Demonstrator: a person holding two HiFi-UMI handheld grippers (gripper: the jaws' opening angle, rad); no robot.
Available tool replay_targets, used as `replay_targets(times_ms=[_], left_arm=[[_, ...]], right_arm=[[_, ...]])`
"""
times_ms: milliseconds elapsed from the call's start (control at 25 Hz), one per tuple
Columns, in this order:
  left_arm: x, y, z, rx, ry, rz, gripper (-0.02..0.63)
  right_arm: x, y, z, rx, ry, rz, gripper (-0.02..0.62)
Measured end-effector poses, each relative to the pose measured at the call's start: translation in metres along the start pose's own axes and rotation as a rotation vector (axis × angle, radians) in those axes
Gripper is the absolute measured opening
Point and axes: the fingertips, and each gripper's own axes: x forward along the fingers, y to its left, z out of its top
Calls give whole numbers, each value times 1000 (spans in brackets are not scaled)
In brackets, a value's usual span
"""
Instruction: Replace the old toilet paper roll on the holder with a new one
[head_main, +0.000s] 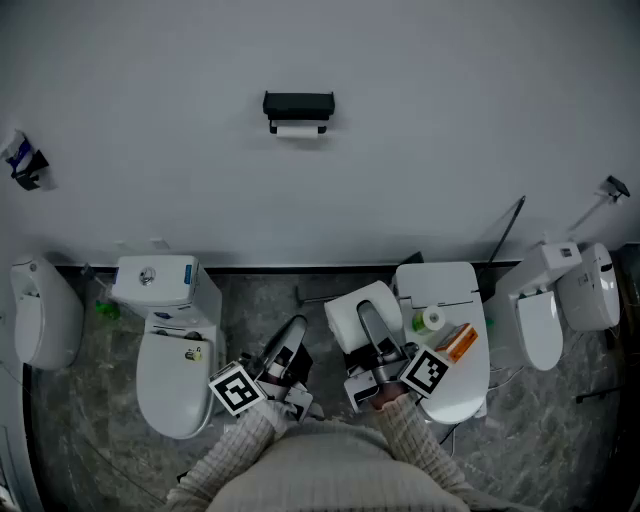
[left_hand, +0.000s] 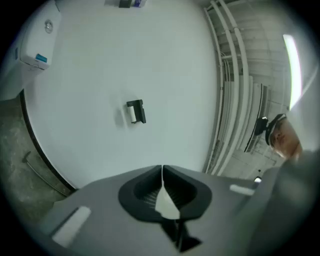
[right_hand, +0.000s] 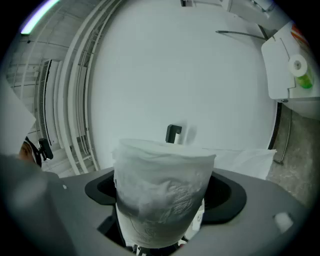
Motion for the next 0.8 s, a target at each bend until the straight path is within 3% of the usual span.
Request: replay_targets(times_ms=[280,480,800], left_arm=[[4,27,-16,-70,-2,33,-2],[23,28,6,-1,-21,21,-2],[68,63,48,18,-27,23,0]], right_arm=[[4,-16,8,16,18,-1,472],[25,-19,21,5,17,11,472],[78,-40,45,-2,5,1,472]])
